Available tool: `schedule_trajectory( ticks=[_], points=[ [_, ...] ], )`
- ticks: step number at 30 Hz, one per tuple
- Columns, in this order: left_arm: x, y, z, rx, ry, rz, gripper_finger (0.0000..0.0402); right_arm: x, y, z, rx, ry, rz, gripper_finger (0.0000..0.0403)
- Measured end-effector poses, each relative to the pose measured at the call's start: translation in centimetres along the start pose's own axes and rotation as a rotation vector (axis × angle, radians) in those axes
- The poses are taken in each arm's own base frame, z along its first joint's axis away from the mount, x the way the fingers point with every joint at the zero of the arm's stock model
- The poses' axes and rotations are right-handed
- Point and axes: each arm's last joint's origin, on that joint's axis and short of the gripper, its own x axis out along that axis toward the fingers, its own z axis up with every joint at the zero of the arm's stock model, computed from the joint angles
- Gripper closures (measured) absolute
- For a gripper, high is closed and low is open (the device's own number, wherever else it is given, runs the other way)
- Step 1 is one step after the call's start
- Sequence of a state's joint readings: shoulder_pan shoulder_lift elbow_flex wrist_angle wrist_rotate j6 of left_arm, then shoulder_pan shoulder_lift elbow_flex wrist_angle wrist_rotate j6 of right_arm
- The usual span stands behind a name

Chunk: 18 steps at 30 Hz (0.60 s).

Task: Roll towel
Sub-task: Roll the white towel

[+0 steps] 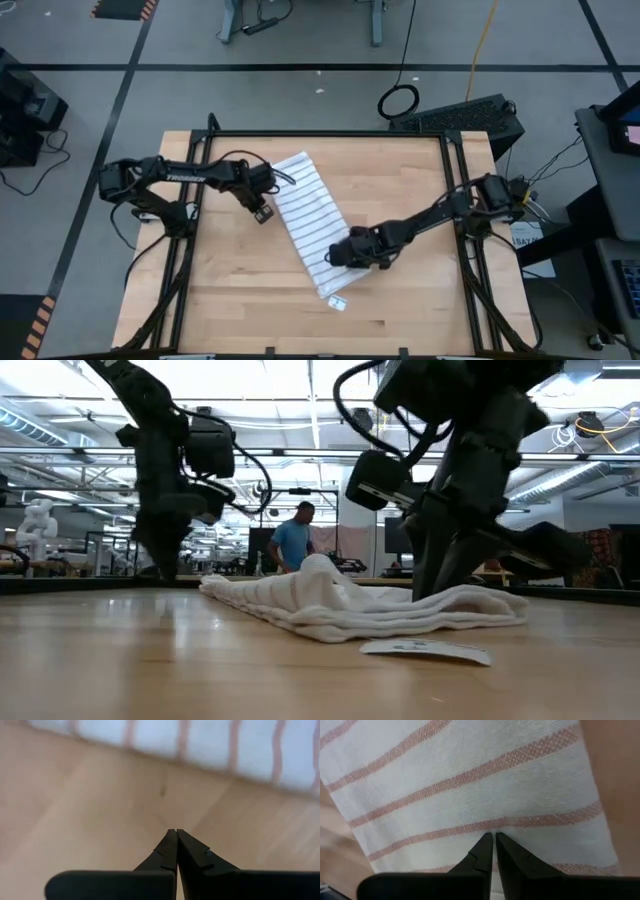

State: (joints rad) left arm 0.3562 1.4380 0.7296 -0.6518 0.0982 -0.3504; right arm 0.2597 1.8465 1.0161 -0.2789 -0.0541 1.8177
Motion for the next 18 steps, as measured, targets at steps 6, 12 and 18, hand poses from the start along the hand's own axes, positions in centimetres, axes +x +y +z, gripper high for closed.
schedule_trajectory(
  ticks=[6, 12, 18],
  points=[
    [1.2, 1.1, 1.1, -0.022, -0.012, 0.012, 0.0395, 0.1, -0.5, -2.1, 0.033, 0.018, 0.004, 0.0385],
    [3.4, 1.4, 1.7, -0.023, 0.052, 0.014, 0.0395, 0.1, -0.6, -3.4, 0.051, 0.031, 0.025, 0.0385],
    [3.3, 1.3, 2.3, -0.021, 0.003, 0.020, 0.0395, 0.0, -0.2, -4.3, 0.029, 0.071, 0.094, 0.0385]
  ],
)
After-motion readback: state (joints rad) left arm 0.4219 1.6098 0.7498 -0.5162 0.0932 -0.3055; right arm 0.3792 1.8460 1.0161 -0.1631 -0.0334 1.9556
